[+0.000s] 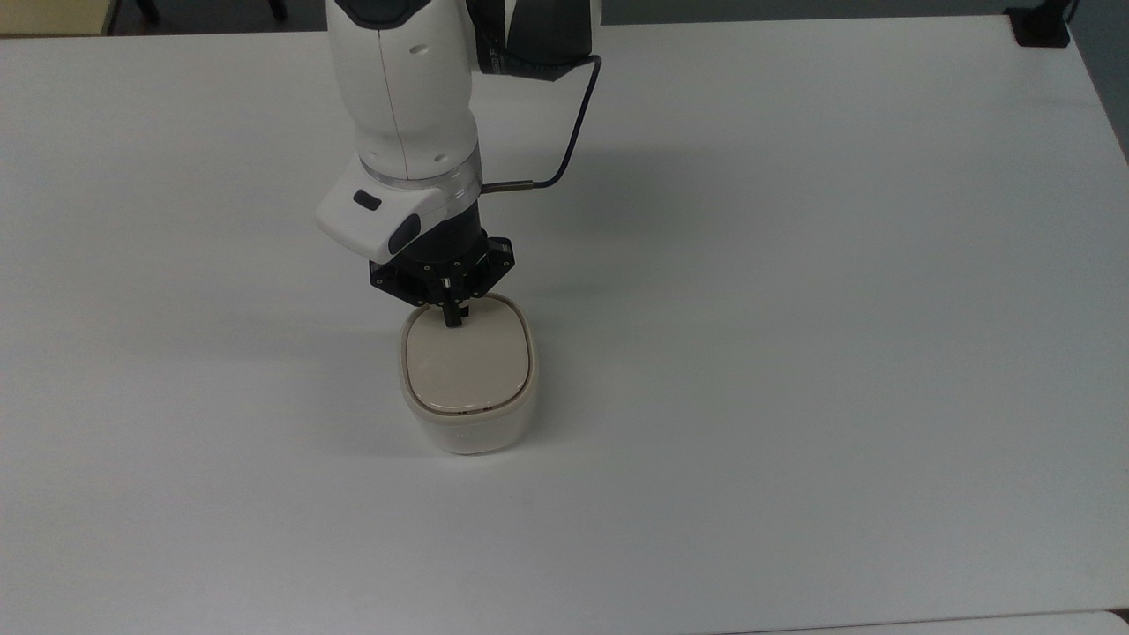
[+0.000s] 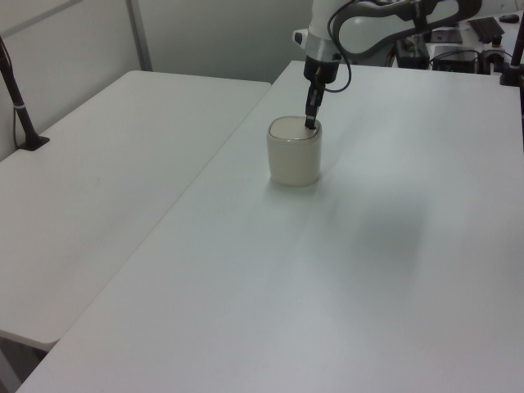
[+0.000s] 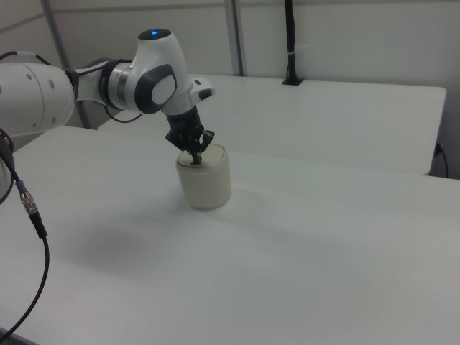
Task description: Open the trash bin
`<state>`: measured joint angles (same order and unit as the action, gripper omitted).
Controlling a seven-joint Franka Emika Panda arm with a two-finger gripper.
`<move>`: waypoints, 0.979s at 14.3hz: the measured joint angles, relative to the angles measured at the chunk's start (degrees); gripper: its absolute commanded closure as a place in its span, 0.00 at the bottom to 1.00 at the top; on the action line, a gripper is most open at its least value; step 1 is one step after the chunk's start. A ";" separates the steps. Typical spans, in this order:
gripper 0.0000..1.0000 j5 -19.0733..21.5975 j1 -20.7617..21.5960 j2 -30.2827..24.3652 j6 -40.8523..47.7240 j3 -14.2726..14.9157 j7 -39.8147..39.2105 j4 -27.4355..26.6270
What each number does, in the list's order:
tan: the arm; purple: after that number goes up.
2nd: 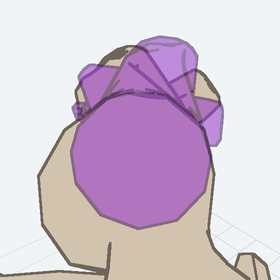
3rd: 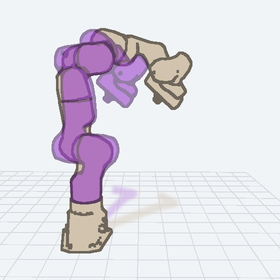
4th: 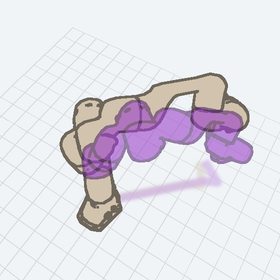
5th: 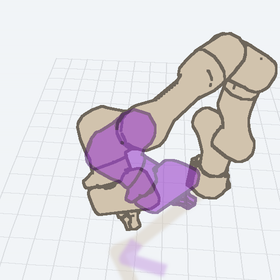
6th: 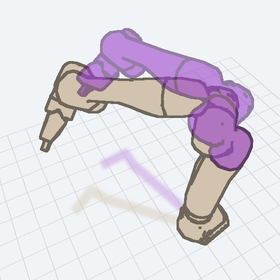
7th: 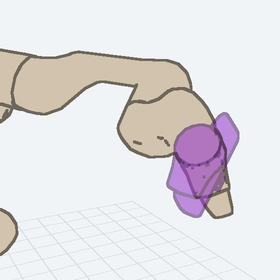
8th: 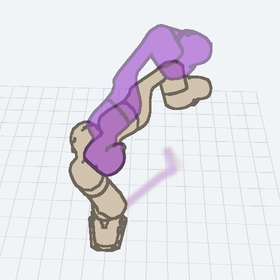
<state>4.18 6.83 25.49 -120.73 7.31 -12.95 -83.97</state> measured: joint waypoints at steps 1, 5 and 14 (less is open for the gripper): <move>0.94 0.00 0.00 -0.38 0.00 0.02 0.05 0.41; 0.64 0.00 -0.14 -5.05 9.16 0.76 0.14 1.53; 0.00 -0.95 -2.34 -14.53 30.56 1.12 1.66 1.34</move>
<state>3.23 4.49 10.96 -90.17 8.42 -11.29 -82.63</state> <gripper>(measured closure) 0.009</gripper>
